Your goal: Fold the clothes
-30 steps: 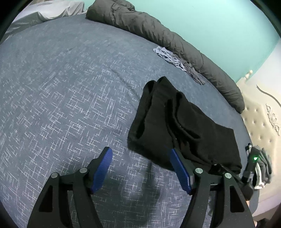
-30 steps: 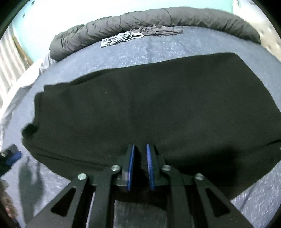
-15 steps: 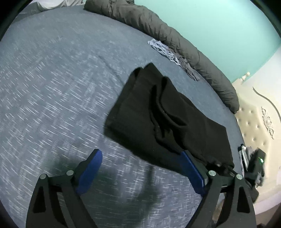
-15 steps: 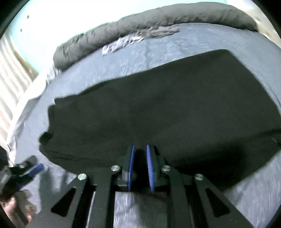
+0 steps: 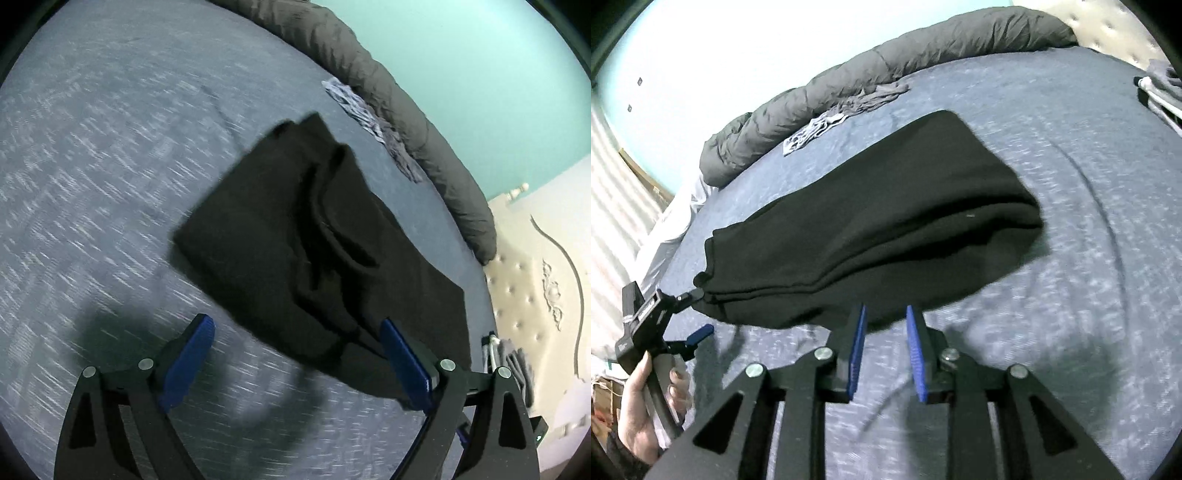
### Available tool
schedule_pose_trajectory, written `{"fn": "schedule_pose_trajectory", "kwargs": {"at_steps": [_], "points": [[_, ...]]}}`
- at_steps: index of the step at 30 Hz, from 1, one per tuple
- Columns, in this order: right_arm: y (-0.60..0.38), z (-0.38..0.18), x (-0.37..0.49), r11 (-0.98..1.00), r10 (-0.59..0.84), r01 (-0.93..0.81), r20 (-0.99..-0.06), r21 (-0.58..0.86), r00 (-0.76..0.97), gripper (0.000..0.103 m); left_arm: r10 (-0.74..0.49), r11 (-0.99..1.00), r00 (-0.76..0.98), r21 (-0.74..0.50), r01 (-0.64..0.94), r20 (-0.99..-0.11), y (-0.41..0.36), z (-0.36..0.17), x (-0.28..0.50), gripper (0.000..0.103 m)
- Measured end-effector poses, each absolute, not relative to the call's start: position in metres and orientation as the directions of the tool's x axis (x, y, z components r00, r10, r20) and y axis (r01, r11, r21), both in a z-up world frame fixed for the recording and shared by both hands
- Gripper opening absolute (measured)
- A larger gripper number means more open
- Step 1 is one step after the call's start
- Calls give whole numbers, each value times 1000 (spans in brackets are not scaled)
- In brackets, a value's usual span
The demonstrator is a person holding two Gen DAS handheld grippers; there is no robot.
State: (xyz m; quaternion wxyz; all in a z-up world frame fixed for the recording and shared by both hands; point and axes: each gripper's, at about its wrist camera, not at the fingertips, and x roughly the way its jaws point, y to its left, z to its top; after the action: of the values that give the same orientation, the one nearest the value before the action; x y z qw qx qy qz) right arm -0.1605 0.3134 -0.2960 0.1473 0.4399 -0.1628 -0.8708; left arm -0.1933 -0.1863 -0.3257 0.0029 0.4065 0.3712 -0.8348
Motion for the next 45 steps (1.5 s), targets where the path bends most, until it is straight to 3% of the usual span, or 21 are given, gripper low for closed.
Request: {"fn": "schedule_pose_trajectory", "kwargs": {"at_steps": [6, 9, 17, 27, 36, 42, 45], "points": [[325, -292, -155, -896, -422, 150, -701, 417, -575, 23, 211, -730, -693, -582, 358, -690, -191, -323, -201, 94], [327, -291, -157, -900, -420, 169, -697, 402, -582, 35, 187, -725, -695, -575, 380, -694, -198, -327, -205, 94], [358, -304, -158, -871, -441, 125, -647, 475, -621, 37, 184, -718, -719, -591, 367, -670, -201, -332, -216, 92], [369, -321, -160, -859, -452, 102, -650, 502, -611, 37, 173, -757, -747, -572, 316, -642, -195, -320, -218, 60], [372, -323, -158, -849, -465, 99, -644, 519, -608, 37, 164, -768, -759, -564, 302, -630, -192, -315, -219, 41], [374, -322, -158, -849, -458, 86, -645, 521, -612, 37, 168, -771, -752, -561, 303, -637, -193, -317, -214, 41], [372, -321, -158, -850, -458, 90, -644, 519, -613, 37, 183, -753, -740, -576, 317, -647, -196, -323, -213, 51]]}}
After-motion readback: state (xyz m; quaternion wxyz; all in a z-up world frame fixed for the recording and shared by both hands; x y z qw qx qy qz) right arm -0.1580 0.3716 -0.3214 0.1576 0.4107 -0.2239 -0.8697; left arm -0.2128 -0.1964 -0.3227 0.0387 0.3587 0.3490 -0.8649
